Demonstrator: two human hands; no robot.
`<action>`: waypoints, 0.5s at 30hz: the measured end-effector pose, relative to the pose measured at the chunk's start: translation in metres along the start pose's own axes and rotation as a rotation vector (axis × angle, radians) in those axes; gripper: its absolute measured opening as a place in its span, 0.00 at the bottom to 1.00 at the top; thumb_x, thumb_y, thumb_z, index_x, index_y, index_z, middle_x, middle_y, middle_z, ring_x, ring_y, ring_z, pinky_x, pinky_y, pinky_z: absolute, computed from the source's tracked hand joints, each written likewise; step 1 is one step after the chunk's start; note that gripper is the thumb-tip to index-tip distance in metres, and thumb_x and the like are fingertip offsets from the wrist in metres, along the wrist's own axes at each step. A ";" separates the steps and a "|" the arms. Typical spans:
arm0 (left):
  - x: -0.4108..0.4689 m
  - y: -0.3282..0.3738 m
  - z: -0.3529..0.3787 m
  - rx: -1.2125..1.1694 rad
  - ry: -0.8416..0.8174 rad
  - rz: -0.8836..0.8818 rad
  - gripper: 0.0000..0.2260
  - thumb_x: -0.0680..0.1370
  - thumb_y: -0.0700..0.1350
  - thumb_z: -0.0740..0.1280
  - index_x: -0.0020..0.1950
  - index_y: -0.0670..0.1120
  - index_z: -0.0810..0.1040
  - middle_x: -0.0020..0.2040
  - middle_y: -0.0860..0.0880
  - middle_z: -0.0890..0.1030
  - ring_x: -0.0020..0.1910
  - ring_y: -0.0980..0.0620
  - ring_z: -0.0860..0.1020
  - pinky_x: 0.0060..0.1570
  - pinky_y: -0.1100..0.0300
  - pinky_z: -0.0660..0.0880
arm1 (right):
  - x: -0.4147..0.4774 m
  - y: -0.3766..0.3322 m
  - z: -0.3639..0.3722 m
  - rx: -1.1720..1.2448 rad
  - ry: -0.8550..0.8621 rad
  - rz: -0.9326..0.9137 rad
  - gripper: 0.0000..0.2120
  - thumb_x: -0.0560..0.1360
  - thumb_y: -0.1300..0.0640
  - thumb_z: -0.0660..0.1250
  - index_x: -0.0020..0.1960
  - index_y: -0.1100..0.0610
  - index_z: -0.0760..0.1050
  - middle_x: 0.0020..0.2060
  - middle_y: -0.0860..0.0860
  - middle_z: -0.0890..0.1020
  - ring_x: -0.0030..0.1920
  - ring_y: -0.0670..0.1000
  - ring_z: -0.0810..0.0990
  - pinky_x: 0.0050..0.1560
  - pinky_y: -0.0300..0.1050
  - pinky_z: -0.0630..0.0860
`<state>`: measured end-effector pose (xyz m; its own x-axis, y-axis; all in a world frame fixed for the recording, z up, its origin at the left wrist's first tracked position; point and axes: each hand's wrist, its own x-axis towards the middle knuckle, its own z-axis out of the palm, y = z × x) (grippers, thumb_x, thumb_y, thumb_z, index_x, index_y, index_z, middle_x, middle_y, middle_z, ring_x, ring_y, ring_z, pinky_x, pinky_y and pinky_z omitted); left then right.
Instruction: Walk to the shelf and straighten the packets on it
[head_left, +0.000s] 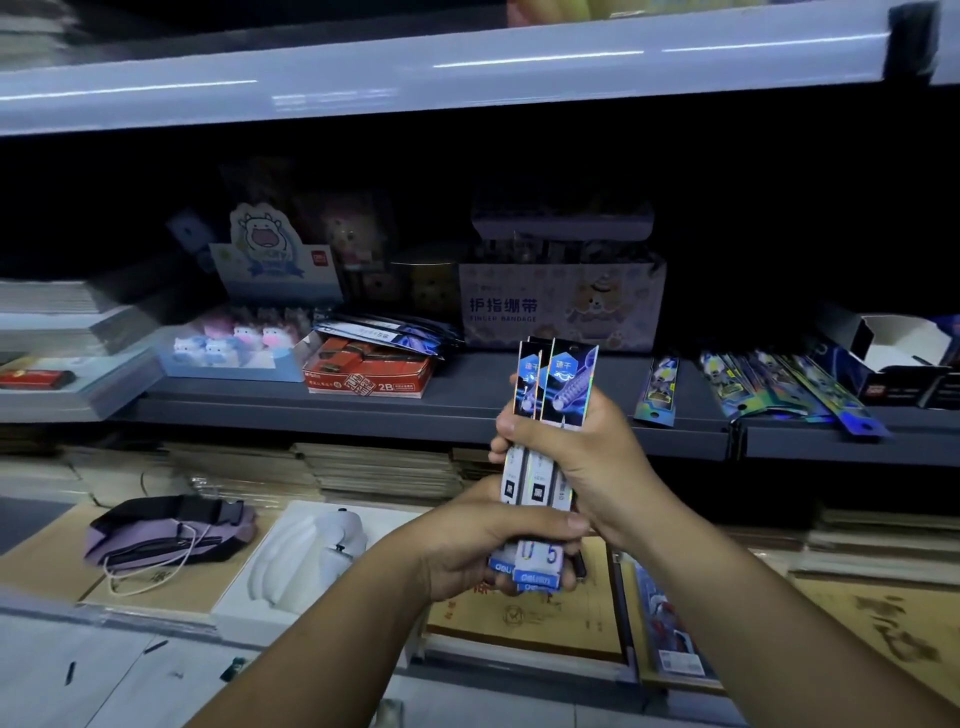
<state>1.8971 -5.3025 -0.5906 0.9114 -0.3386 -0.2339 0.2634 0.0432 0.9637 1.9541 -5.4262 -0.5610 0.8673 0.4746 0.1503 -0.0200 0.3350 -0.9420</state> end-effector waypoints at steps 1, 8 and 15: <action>0.001 0.000 0.001 0.003 0.022 0.007 0.07 0.73 0.45 0.76 0.49 0.47 0.82 0.40 0.46 0.81 0.39 0.46 0.83 0.32 0.58 0.72 | 0.000 0.002 0.001 -0.070 0.007 0.001 0.08 0.75 0.69 0.72 0.51 0.63 0.76 0.36 0.59 0.84 0.37 0.56 0.85 0.42 0.49 0.85; -0.008 0.011 -0.004 0.109 0.032 0.046 0.03 0.80 0.42 0.70 0.49 0.46 0.83 0.44 0.42 0.84 0.48 0.43 0.83 0.51 0.54 0.81 | 0.000 0.004 0.004 -0.252 -0.012 -0.025 0.04 0.75 0.63 0.74 0.43 0.62 0.81 0.39 0.60 0.87 0.42 0.62 0.86 0.51 0.60 0.82; -0.017 0.015 -0.022 -0.026 0.177 0.243 0.06 0.72 0.33 0.70 0.43 0.42 0.84 0.35 0.38 0.82 0.32 0.46 0.82 0.40 0.54 0.82 | 0.015 0.001 0.037 -0.293 -0.089 -0.008 0.03 0.74 0.66 0.75 0.45 0.65 0.81 0.41 0.61 0.87 0.40 0.55 0.86 0.43 0.44 0.83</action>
<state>1.8926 -5.2749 -0.5747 0.9890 -0.1467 -0.0181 0.0371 0.1278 0.9911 1.9488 -5.3888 -0.5483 0.8196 0.5467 0.1714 0.1418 0.0964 -0.9852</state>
